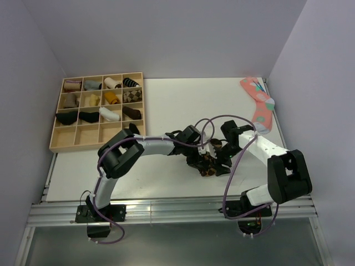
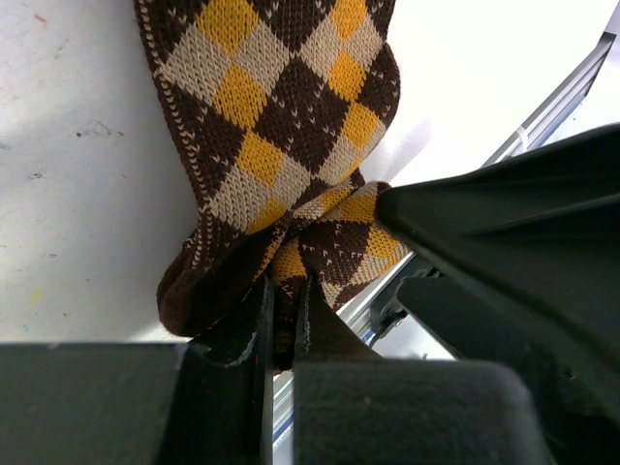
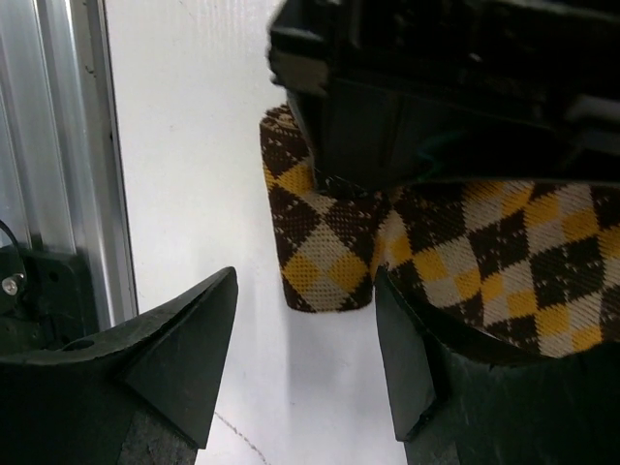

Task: Roll the socks
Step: Roll the sock at the center of the board.

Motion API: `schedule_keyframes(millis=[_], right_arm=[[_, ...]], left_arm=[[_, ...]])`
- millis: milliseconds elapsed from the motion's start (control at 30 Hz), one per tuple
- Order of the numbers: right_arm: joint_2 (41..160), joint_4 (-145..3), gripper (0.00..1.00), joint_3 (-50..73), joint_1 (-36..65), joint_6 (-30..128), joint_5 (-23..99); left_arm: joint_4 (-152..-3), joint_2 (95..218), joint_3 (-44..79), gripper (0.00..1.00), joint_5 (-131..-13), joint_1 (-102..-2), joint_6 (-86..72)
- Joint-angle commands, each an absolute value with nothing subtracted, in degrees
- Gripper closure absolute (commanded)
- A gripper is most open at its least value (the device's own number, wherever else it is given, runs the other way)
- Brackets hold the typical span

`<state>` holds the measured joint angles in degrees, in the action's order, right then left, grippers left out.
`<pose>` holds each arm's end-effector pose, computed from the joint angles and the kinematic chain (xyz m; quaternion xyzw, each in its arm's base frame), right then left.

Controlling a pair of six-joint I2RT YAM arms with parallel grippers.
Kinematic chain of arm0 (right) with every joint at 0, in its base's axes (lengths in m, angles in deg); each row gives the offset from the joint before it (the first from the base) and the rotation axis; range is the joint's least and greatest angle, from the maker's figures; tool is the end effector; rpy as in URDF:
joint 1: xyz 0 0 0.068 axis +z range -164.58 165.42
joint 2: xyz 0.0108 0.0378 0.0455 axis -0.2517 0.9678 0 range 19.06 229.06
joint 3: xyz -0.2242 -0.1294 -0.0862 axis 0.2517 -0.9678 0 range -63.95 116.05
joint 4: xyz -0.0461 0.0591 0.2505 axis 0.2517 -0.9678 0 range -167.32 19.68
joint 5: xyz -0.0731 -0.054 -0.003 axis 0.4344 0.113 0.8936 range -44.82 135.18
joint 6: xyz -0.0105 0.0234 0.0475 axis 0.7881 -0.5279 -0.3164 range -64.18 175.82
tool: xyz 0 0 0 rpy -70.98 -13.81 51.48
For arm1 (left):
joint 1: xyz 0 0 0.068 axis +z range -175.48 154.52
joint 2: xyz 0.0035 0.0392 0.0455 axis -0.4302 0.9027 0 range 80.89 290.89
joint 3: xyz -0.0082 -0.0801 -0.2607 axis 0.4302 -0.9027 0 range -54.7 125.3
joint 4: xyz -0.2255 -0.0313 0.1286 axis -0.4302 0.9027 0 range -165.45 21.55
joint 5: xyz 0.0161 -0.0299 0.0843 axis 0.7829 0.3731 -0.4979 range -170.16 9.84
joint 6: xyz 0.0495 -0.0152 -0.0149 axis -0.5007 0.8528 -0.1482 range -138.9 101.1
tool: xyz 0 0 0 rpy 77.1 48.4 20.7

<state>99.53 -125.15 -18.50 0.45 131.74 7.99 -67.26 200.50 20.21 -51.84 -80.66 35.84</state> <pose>0.1988 0.0757 0.1800 -0.6760 0.6643 0.2742 0.1627 0.2319 -0.3630 0.1294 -0.0814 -0.9189 0.3858 0.0127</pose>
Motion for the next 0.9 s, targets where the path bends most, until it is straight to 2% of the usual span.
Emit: schedule_keyframes(millis=[0,267,500,567,633,700,767,867], right_arm=[[99.5,-123.1,0.34,-19.1,2.4,130.3,8.5],[101.0,-121.3,0.35,-19.6,4.4,127.6,11.1],[103.3,-118.1,0.40,-19.7,5.1,124.1,13.6],[104.2,-117.9,0.48,-19.4,5.0,122.7,13.8],[105.0,-117.8,0.59,-18.9,5.0,121.1,14.1],[105.8,-117.3,0.62,-18.9,4.9,120.2,15.0],[106.9,-115.9,0.72,-18.9,4.8,118.3,15.7],[109.2,-117.3,0.76,-17.4,4.0,118.0,15.2]], left_arm=[[-60.8,203.7,17.9,1.00,-54.5,-80.6,33.5],[-61.7,203.8,18.3,0.99,-53.5,-80.1,34.3],[-63.9,203.1,17.1,1.00,-52.2,-80.1,36.0],[-65.4,202.9,16.7,1.00,-52.1,-80.1,37.2],[-67.1,202.1,15.0,0.98,-52.4,-80.1,39.3],[-71.2,200.8,13.3,0.95,-52.6,-80.1,41.2],[-74.1,199.2,10.3,0.94,-53.0,-80.1,44.8],[-81.4,197.2,5.8,0.89,-54.7,-80.2,49.9]])
